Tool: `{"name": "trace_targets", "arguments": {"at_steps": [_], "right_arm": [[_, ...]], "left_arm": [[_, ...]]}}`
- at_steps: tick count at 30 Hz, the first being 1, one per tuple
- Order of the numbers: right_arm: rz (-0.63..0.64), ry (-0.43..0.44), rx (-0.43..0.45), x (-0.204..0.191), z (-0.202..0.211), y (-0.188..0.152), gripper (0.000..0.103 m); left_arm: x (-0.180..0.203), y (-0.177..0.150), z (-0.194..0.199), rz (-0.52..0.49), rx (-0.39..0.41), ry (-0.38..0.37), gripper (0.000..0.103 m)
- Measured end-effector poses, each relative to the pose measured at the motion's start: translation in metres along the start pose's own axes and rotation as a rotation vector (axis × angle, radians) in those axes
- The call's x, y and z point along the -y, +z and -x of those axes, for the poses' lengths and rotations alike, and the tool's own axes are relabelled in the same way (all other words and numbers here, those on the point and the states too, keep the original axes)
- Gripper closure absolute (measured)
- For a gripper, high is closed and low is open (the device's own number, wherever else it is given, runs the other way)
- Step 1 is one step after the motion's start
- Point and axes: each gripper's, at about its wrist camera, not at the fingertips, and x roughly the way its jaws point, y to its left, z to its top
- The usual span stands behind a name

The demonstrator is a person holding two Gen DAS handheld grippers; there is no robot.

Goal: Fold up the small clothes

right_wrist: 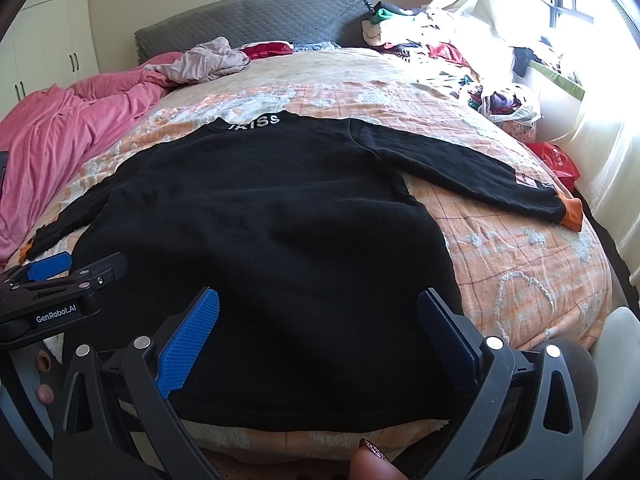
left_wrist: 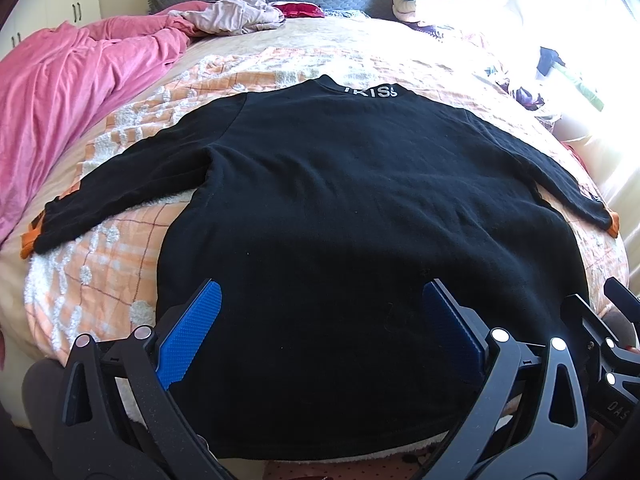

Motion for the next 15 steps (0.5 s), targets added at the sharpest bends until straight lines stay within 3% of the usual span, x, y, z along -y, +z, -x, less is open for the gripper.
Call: {"name": "trace_targets", "arguments": {"at_steps": [15], "right_arm": [[-0.03,-0.008,-0.003,0.01,-0.014,0.017,0.004]], "left_arm": [[0.003,0.014,-0.012,0.015,-0.008,0.001,0.008]]}}
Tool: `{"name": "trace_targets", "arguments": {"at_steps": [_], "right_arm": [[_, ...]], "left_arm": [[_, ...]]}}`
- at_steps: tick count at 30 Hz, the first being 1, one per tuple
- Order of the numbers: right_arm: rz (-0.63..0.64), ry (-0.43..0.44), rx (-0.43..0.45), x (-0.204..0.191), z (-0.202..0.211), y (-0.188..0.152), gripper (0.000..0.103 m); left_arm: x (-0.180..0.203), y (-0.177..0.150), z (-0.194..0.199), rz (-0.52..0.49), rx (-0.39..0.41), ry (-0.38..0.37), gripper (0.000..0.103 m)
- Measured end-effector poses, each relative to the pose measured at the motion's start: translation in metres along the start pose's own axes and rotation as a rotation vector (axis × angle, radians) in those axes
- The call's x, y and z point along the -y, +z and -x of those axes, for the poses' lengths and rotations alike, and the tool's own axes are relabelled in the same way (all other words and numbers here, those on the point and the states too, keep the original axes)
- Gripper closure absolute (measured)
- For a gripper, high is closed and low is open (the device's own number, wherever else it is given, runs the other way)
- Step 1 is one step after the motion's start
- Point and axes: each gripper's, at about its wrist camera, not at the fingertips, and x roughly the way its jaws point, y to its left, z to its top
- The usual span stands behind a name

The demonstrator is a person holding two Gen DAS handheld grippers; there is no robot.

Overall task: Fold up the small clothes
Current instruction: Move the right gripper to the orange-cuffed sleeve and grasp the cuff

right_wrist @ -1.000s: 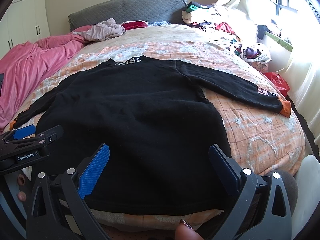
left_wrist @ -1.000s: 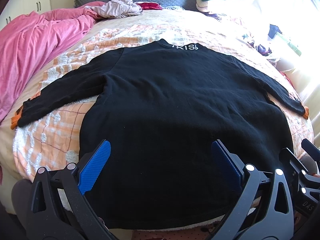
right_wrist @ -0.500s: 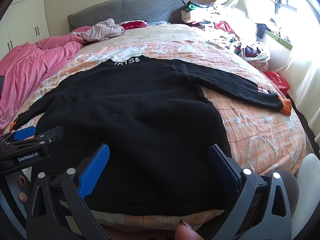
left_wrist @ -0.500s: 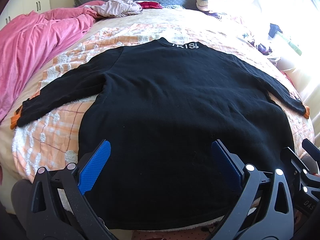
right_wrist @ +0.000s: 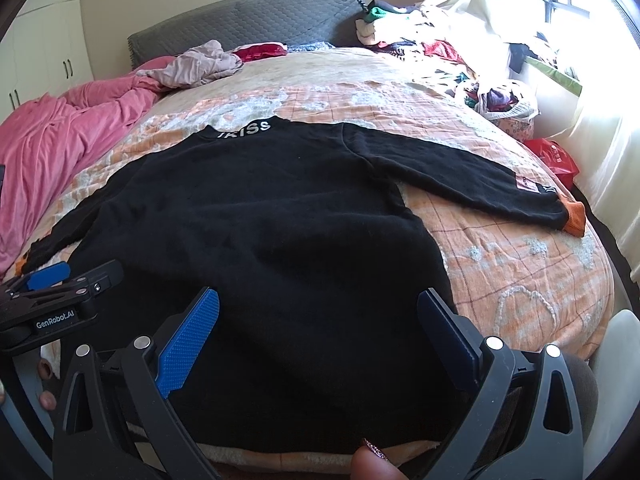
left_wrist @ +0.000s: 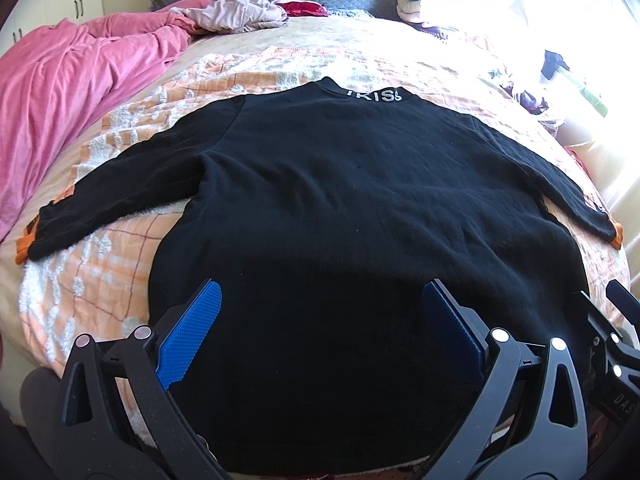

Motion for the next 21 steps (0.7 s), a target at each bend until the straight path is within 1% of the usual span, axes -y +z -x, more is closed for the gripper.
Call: {"name": "trace_targets", "arguments": {"at_steps": [13,18,21], "right_arm": [[-0.097,-0.031,-0.014,0.031,-0.034,0.038,0.004],[-0.135,-0.036,-0.01,0.042,-0.041,0.053,0.004],[-0.164,-0.034,-0.007,0.047,-0.045,0.064,0.004]], "left_arm": [[0.011,0.033,-0.025,-0.008,-0.014,-0.014,0.008],[0.014,0.047,-0.035,-0.006,-0.03,-0.046,0.008],[0.015,0.054,-0.04,-0.008,-0.036,-0.052,0.008]]}}
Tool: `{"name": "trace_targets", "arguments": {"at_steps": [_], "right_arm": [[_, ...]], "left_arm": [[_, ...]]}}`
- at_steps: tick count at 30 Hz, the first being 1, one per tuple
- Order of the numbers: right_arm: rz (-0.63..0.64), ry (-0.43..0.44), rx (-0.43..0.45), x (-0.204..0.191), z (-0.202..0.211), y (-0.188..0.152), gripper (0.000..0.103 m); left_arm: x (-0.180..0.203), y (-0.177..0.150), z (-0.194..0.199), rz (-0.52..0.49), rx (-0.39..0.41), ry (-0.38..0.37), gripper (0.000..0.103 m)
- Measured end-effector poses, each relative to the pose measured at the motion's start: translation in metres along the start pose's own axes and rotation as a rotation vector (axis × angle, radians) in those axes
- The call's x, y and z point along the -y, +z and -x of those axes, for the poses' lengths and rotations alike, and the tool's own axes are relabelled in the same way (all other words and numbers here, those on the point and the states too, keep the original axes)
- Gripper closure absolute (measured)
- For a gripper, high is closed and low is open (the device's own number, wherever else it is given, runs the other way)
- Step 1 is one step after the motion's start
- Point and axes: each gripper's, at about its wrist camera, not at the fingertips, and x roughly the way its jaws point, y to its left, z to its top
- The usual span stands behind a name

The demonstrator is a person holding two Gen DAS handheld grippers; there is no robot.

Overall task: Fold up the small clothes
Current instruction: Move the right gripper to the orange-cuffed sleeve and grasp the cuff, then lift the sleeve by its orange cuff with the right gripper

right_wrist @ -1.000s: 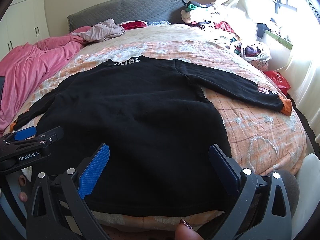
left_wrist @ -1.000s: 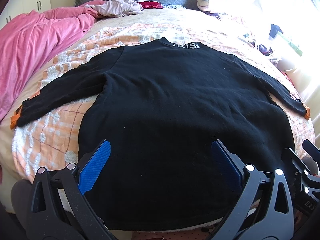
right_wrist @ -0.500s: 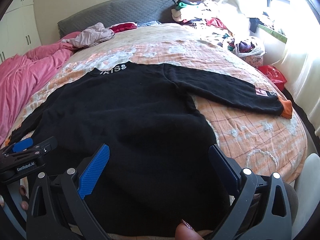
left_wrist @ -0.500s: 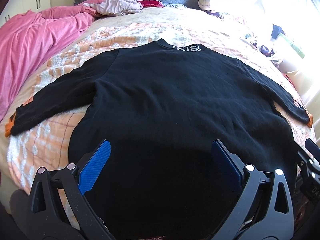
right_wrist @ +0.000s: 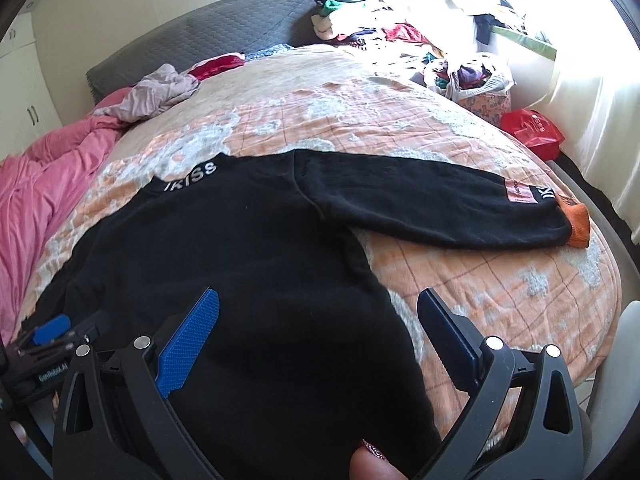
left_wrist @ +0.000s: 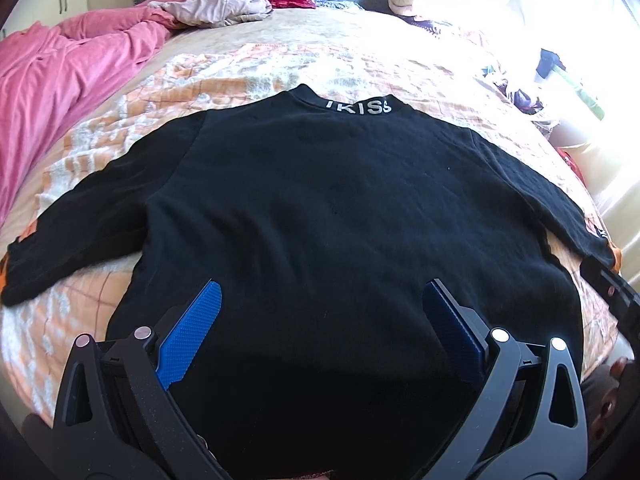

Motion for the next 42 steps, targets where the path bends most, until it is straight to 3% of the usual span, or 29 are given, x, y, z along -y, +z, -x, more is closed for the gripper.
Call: {"name": "trace_targets", "arguments": {"at_steps": [7,15,21,31,42], "right_arm": [[-0.028,-0.001,0.018,0.0,-0.014,0.039,0.004],[-0.144,0.001,0.031,0.014,-0.032,0.07,0.004],[-0.242,-0.08,0.065,0.045,-0.042,0.084,0.004],[-0.437,-0.24,0.086,0.121,-0.05,0.079,0.004],[-0.671,-0.34,0.072,0.189,-0.055,0.053,0.004]], "left_arm": [[0.002,0.022,-0.008,0.002,0.0,-0.001,0.008],[0.008,0.052,-0.019,-0.015,0.016,0.015,0.008],[0.014,0.072,-0.031,-0.027,0.021,0.021,0.008],[0.027,0.086,-0.053,-0.036,0.007,-0.001,0.008],[0.036,0.092,-0.074,-0.035,0.002,0.004,0.008]]}}
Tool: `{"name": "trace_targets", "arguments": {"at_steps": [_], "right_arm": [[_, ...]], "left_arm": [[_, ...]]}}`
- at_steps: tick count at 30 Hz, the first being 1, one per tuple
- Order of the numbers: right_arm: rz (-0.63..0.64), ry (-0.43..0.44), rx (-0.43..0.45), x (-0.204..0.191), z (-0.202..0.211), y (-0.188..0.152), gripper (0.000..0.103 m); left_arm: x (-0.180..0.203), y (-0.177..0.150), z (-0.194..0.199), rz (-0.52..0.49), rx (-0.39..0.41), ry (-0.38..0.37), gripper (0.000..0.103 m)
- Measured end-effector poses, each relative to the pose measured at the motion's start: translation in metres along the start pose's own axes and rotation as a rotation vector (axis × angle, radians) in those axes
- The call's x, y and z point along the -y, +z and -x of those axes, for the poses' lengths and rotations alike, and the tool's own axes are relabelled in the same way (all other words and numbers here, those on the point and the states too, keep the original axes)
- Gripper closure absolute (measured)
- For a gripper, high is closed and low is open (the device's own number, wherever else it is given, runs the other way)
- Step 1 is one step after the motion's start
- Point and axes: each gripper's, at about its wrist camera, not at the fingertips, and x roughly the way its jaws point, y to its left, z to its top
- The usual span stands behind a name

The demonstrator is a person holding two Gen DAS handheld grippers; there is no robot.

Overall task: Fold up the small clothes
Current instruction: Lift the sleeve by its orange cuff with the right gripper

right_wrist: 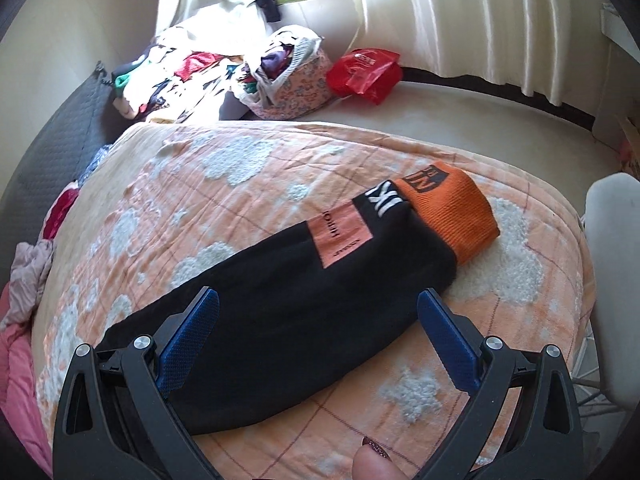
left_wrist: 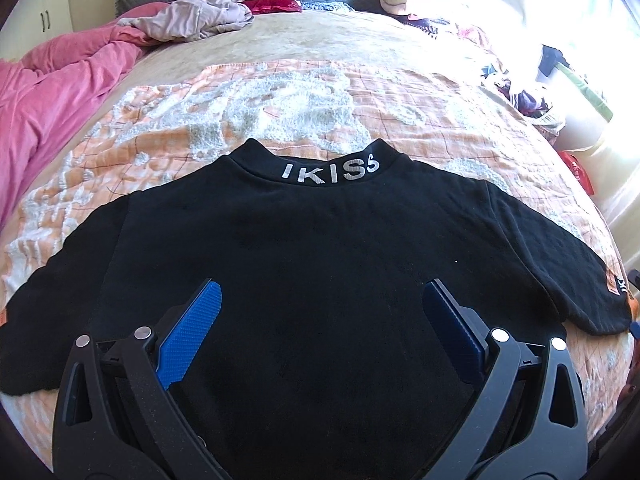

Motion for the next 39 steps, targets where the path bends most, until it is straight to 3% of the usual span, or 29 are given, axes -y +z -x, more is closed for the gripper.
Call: {"name": "trace_targets", "arguments": {"at_steps": [11,16,17,19,21,24,30,39], "right_arm": [[-0.169,-0.046,-0.1,0.032,-0.047,0.012,0.004],[-0.286,0.045,-0.053,0.042,-0.053,0.023,0.005],[-0.298,0.058,-0.047,0.044,-0.053,0.024,0.009],[-0.31,0.07,-0.025,0.046,-0.052,0.026,0.031],[-0.331,0.114,-0.011,0.048,-0.052,0.027,0.059],[-0.326,0.189,-0.009,0.048,-0.051,0.028,0.079],[-0.222,0.37,0.047,0.021,-0.032,0.036,0.083],[0.039,0.609,0.109,-0.046,0.01,0.026,0.085]], "left_arm": [[0.0,0.006,-0.019,0.044,-0.026,-0.017,0.008],[-0.002,0.005,-0.014,0.067,-0.01,-0.041,0.008],[-0.002,0.005,-0.013,0.064,-0.009,-0.039,0.008],[-0.003,0.004,-0.011,0.062,-0.007,-0.038,0.008],[-0.006,0.003,-0.008,0.069,-0.004,-0.045,0.008],[-0.014,0.001,-0.003,0.088,0.0,-0.046,0.008],[-0.03,-0.001,0.007,0.138,0.006,-0.07,0.008],[-0.047,-0.002,0.024,0.204,0.014,-0.123,0.008]]}}
